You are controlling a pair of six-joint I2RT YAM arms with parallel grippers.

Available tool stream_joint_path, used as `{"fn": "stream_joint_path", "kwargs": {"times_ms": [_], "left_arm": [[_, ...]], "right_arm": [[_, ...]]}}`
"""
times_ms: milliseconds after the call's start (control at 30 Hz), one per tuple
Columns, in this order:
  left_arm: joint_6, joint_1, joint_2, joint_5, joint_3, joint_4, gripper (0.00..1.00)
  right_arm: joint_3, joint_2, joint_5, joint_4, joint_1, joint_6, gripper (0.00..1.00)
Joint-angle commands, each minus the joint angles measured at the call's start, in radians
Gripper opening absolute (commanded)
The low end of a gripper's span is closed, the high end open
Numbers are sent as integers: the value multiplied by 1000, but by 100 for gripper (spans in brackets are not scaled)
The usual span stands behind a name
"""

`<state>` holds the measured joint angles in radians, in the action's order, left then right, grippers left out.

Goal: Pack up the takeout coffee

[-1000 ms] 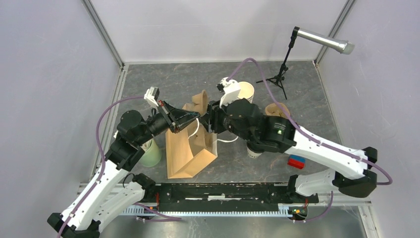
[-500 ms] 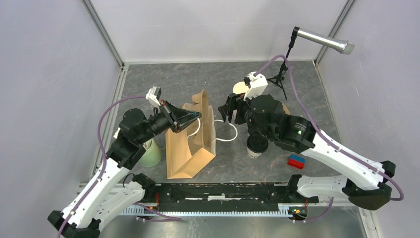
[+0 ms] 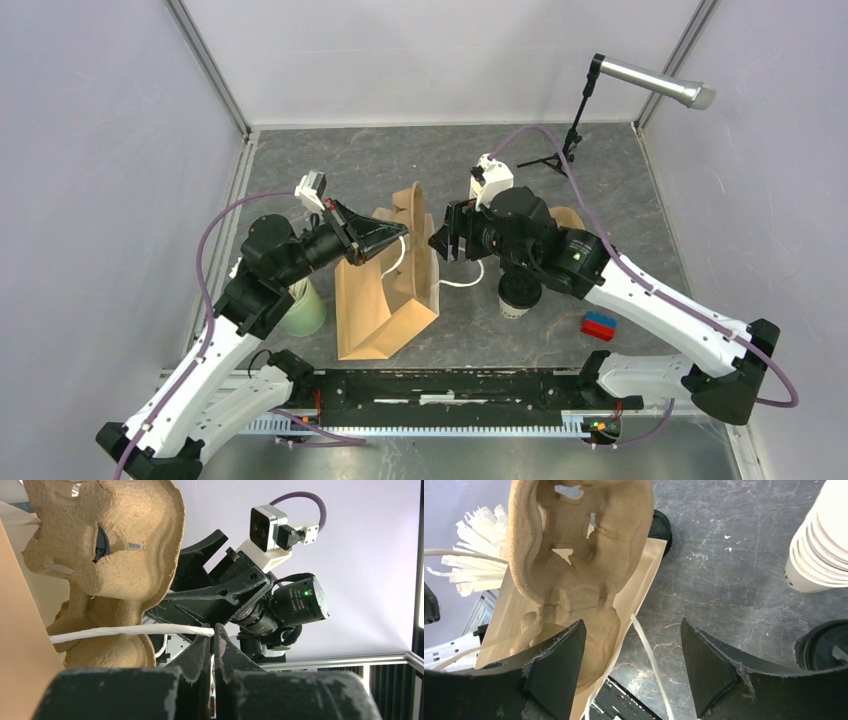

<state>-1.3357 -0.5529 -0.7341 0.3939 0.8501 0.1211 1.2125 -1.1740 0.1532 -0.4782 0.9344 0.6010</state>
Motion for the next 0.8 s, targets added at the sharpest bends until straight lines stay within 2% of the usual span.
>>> {"fn": "stream_joint_path", "kwargs": {"times_ms": [0, 133, 300, 400, 567, 767], "left_arm": [[86, -1, 1, 2, 46, -24, 2], [85, -1, 3, 0, 44, -24, 2], [89, -1, 4, -2, 44, -21, 2], [91, -1, 4, -4, 43, -18, 2], [93, -1, 4, -8, 41, -19, 2], [94, -1, -10, 0, 41, -38, 2]], "right_arm": [[-10, -13, -46, 42, -3, -9, 79], [1, -44, -46, 46, -6, -57, 79], [1, -80, -80, 52, -9, -77, 70], [-6, -88, -85, 62, -9, -82, 60], [-26, -93, -99, 104, -14, -89, 35], [-18, -101, -119, 120, -24, -102, 14]]}}
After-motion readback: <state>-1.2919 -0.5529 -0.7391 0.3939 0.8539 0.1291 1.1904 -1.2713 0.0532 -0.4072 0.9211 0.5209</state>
